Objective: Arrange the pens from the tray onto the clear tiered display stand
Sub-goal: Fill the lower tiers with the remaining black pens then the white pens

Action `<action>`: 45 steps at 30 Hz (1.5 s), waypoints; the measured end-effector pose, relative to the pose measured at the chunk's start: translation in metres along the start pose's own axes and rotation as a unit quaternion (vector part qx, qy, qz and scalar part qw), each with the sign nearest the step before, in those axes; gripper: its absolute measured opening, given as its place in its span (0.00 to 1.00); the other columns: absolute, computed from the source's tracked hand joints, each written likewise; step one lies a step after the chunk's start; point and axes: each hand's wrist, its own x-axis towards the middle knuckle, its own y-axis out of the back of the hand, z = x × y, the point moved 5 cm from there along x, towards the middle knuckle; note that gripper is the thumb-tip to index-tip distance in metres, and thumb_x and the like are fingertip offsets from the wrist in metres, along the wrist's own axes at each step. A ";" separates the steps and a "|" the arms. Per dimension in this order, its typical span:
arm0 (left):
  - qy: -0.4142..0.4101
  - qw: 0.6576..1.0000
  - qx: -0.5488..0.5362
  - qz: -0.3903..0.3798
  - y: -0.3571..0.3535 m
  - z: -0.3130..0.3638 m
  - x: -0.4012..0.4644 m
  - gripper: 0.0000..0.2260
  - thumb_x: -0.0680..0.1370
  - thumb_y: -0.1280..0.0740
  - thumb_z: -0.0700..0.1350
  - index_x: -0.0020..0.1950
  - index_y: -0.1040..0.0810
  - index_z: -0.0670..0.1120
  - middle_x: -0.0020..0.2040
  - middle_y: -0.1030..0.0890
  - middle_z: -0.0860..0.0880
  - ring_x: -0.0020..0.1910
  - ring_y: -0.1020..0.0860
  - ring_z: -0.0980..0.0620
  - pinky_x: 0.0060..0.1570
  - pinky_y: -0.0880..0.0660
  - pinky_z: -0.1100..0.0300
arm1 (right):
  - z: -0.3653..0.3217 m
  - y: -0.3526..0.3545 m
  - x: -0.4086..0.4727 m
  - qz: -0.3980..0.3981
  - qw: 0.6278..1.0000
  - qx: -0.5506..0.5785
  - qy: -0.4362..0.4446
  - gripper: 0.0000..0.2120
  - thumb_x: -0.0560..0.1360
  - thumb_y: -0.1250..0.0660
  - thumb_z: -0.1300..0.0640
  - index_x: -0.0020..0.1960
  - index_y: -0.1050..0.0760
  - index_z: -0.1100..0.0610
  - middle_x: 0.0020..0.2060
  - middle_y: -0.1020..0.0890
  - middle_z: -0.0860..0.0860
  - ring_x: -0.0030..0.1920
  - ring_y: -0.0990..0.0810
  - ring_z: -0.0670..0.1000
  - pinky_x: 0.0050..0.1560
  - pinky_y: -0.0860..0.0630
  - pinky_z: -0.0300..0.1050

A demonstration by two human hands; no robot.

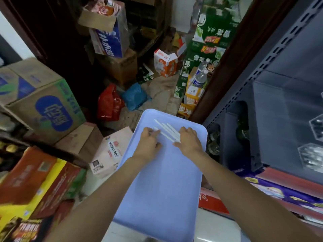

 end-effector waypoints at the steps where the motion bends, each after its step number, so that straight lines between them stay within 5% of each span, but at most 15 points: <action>1: 0.033 0.998 -0.055 0.023 0.002 0.000 0.000 0.18 0.77 0.38 0.38 0.68 0.32 0.40 0.64 0.32 0.40 0.57 0.30 0.44 0.56 0.32 0.59 | -0.001 -0.003 0.000 -0.014 1.000 0.011 -0.004 0.21 0.75 0.33 0.52 0.62 0.35 0.61 0.60 0.30 0.60 0.62 0.32 0.62 0.57 0.30 0.55; 4: 0.113 0.984 -0.129 0.054 -0.002 -0.002 0.004 0.04 0.76 0.38 0.37 0.49 0.25 0.39 0.45 0.26 0.44 0.44 0.30 0.49 0.43 0.34 0.61 | -0.007 -0.006 -0.001 -0.027 1.000 -0.001 -0.002 0.21 0.75 0.33 0.52 0.60 0.35 0.63 0.59 0.29 0.61 0.60 0.29 0.62 0.53 0.29 0.54; 6: 0.158 0.971 -0.176 0.035 -0.005 0.000 0.008 0.08 0.76 0.38 0.40 0.43 0.21 0.38 0.42 0.19 0.44 0.43 0.23 0.45 0.44 0.28 0.58 | -0.011 -0.008 -0.002 -0.027 1.000 0.003 -0.003 0.21 0.74 0.32 0.52 0.59 0.35 0.63 0.58 0.28 0.61 0.60 0.28 0.62 0.51 0.29 0.52; 12: 0.244 0.913 -0.326 -0.009 -0.014 0.003 0.014 0.11 0.76 0.33 0.45 0.44 0.18 0.37 0.44 0.16 0.39 0.44 0.17 0.44 0.51 0.21 0.51 | -0.013 -0.012 -0.007 -0.009 0.999 0.051 -0.009 0.19 0.72 0.30 0.54 0.55 0.33 0.63 0.54 0.24 0.60 0.54 0.24 0.61 0.41 0.32 0.48; 19: 0.241 0.910 -0.334 -0.040 -0.021 0.004 0.011 0.11 0.75 0.31 0.47 0.40 0.19 0.39 0.43 0.17 0.39 0.44 0.17 0.42 0.52 0.21 0.50 | -0.014 -0.017 -0.019 0.004 0.984 0.180 0.006 0.10 0.72 0.30 0.58 0.50 0.27 0.62 0.49 0.20 0.59 0.50 0.22 0.59 0.40 0.35 0.42; 23: 0.238 0.903 -0.354 -0.043 -0.019 0.004 0.006 0.15 0.76 0.33 0.49 0.46 0.19 0.35 0.47 0.17 0.37 0.48 0.18 0.42 0.56 0.23 0.50 | -0.013 -0.013 -0.029 0.028 0.976 0.215 0.026 0.08 0.73 0.31 0.61 0.50 0.24 0.62 0.47 0.19 0.56 0.46 0.22 0.54 0.35 0.35 0.39; 28: 0.210 0.865 -0.452 -0.048 -0.020 0.021 -0.009 0.17 0.80 0.39 0.47 0.56 0.23 0.33 0.45 0.20 0.41 0.40 0.22 0.50 0.42 0.24 0.61 | -0.024 -0.011 -0.044 0.064 0.974 0.215 0.037 0.07 0.74 0.33 0.59 0.49 0.24 0.62 0.45 0.18 0.57 0.43 0.22 0.54 0.38 0.32 0.42; 32: 0.199 0.854 -0.480 -0.020 -0.008 0.044 -0.019 0.12 0.82 0.44 0.46 0.53 0.26 0.40 0.40 0.23 0.47 0.40 0.24 0.51 0.35 0.29 0.64 | -0.037 0.005 -0.058 0.082 0.977 0.191 0.051 0.09 0.74 0.32 0.60 0.52 0.24 0.63 0.47 0.18 0.58 0.49 0.20 0.57 0.44 0.29 0.42; 35: 0.158 0.870 -0.467 0.005 0.011 0.063 -0.024 0.14 0.82 0.46 0.47 0.54 0.25 0.39 0.40 0.22 0.46 0.38 0.25 0.54 0.36 0.27 0.63 | -0.041 0.037 -0.075 0.097 0.974 0.181 0.091 0.10 0.73 0.31 0.58 0.52 0.23 0.61 0.45 0.17 0.55 0.48 0.20 0.55 0.37 0.36 0.35; 38: 0.081 0.899 -0.431 0.012 0.033 0.091 -0.029 0.16 0.82 0.46 0.47 0.57 0.24 0.39 0.48 0.20 0.43 0.45 0.22 0.50 0.42 0.26 0.61 | -0.038 0.074 -0.099 0.102 0.967 0.195 0.130 0.11 0.74 0.31 0.55 0.53 0.24 0.60 0.37 0.21 0.47 0.42 0.23 0.51 0.36 0.33 0.32; 42: -0.033 0.928 -0.368 0.054 0.062 0.138 -0.042 0.09 0.82 0.44 0.45 0.53 0.27 0.42 0.42 0.24 0.47 0.41 0.25 0.51 0.42 0.28 0.60 | -0.013 0.120 -0.130 0.136 0.956 0.210 0.155 0.10 0.75 0.33 0.51 0.48 0.22 0.58 0.42 0.18 0.51 0.42 0.22 0.47 0.40 0.29 0.32; 45: -0.123 0.944 -0.297 0.072 0.074 0.183 -0.052 0.05 0.81 0.43 0.45 0.52 0.29 0.46 0.40 0.23 0.47 0.39 0.23 0.52 0.42 0.24 0.58 | 0.029 0.160 -0.155 0.210 0.932 0.268 0.125 0.07 0.76 0.34 0.54 0.47 0.27 0.59 0.36 0.23 0.46 0.39 0.24 0.47 0.37 0.31 0.34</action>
